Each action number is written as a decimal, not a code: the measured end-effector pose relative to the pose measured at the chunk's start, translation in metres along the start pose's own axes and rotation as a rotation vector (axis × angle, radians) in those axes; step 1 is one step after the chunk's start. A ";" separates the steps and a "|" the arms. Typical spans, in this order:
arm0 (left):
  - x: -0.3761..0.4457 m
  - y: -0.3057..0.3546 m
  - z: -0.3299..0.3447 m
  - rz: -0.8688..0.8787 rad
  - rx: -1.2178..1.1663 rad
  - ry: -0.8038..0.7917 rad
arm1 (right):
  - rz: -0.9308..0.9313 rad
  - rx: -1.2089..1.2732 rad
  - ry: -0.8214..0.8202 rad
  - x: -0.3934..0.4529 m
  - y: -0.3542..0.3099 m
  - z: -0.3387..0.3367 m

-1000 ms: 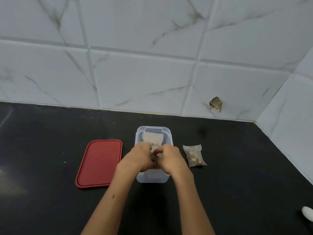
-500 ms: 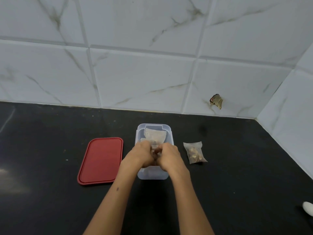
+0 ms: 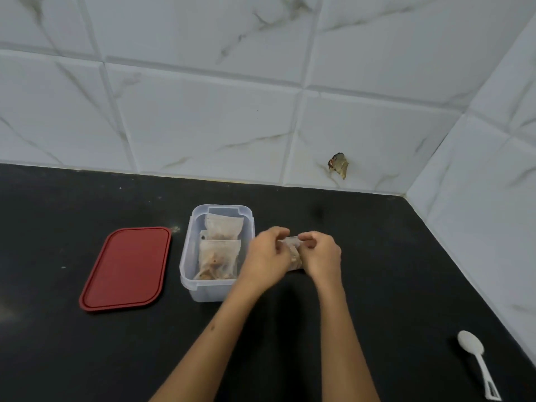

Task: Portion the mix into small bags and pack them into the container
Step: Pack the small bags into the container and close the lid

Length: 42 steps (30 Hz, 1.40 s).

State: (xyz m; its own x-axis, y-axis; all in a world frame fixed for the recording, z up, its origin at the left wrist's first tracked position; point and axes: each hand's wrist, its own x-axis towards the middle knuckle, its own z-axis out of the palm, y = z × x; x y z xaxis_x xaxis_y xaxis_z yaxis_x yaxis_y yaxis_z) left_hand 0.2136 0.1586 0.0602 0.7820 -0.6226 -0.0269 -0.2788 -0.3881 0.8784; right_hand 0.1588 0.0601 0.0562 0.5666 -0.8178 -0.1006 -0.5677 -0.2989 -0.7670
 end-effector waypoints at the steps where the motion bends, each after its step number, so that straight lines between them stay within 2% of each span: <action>1: 0.003 0.003 0.013 -0.024 -0.025 -0.022 | 0.045 0.011 -0.001 0.008 0.008 0.000; 3: 0.009 0.007 0.034 -0.096 -0.097 -0.039 | 0.108 0.038 0.002 0.022 0.020 0.003; 6: 0.021 0.002 0.055 -0.239 -0.230 0.025 | 0.181 0.098 -0.025 0.036 0.034 0.010; 11: 0.039 -0.025 0.082 -0.462 -0.299 0.111 | 0.229 0.150 -0.055 0.043 0.048 0.023; 14: 0.036 -0.019 0.079 -0.428 -0.377 0.121 | 0.246 0.222 -0.059 0.044 0.050 0.026; 18: 0.038 -0.017 0.080 -0.384 -0.356 0.143 | 0.241 0.355 -0.034 0.043 0.046 0.022; 24: 0.032 0.006 0.055 -0.137 -0.357 0.328 | 0.058 0.436 0.012 0.040 0.011 0.009; 27: 0.025 0.019 0.029 0.025 -0.379 0.418 | -0.039 0.551 -0.017 0.035 -0.016 0.004; 30: 0.017 0.024 -0.001 0.097 -0.448 0.457 | -0.151 0.566 -0.071 0.028 -0.040 0.011; 36: 0.003 -0.002 -0.058 0.003 -0.400 0.531 | -0.204 0.444 -0.258 0.010 -0.065 0.049; 42: 0.004 -0.043 -0.075 -0.179 -0.217 0.424 | -0.214 0.101 -0.297 -0.007 -0.069 0.079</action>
State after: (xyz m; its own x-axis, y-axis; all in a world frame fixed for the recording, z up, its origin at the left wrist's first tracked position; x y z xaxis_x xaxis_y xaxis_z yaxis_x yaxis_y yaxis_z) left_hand 0.2706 0.2233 0.0584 0.9770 -0.2114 -0.0292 -0.0331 -0.2855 0.9578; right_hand 0.2415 0.1252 0.0602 0.8227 -0.5597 -0.0998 -0.3648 -0.3852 -0.8477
